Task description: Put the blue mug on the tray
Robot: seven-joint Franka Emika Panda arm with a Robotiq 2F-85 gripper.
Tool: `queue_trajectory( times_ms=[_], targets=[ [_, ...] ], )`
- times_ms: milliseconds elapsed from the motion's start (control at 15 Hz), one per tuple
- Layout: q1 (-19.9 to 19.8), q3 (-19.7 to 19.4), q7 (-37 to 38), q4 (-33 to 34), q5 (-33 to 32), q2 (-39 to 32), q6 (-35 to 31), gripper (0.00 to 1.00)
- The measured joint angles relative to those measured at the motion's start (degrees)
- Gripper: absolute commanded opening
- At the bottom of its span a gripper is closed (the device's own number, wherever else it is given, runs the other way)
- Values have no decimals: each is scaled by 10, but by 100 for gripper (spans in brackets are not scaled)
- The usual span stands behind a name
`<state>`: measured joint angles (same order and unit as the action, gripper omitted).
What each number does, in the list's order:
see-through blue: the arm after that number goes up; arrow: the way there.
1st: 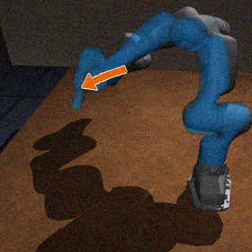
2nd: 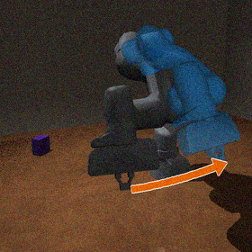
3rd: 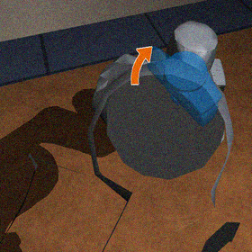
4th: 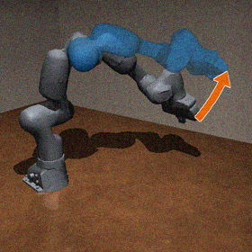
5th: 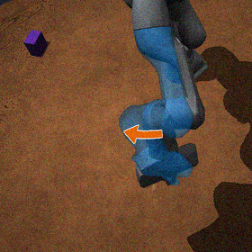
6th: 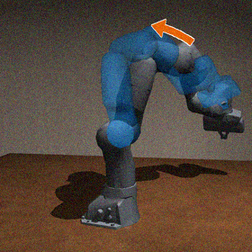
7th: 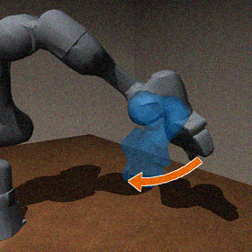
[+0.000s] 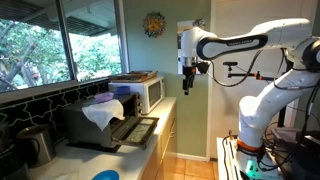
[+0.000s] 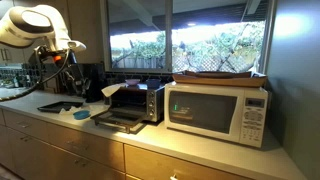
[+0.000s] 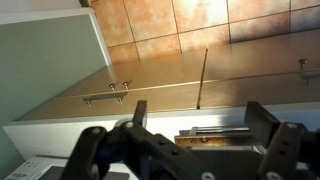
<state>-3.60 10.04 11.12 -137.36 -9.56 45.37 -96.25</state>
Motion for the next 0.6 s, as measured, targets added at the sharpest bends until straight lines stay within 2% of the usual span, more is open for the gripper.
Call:
queue_trajectory(
  times_ms=[400,600],
  targets=[
    [0,0,0,0,0,0,0,100],
    [-3,-4,32,13,-5,0,-43,100]
  ],
)
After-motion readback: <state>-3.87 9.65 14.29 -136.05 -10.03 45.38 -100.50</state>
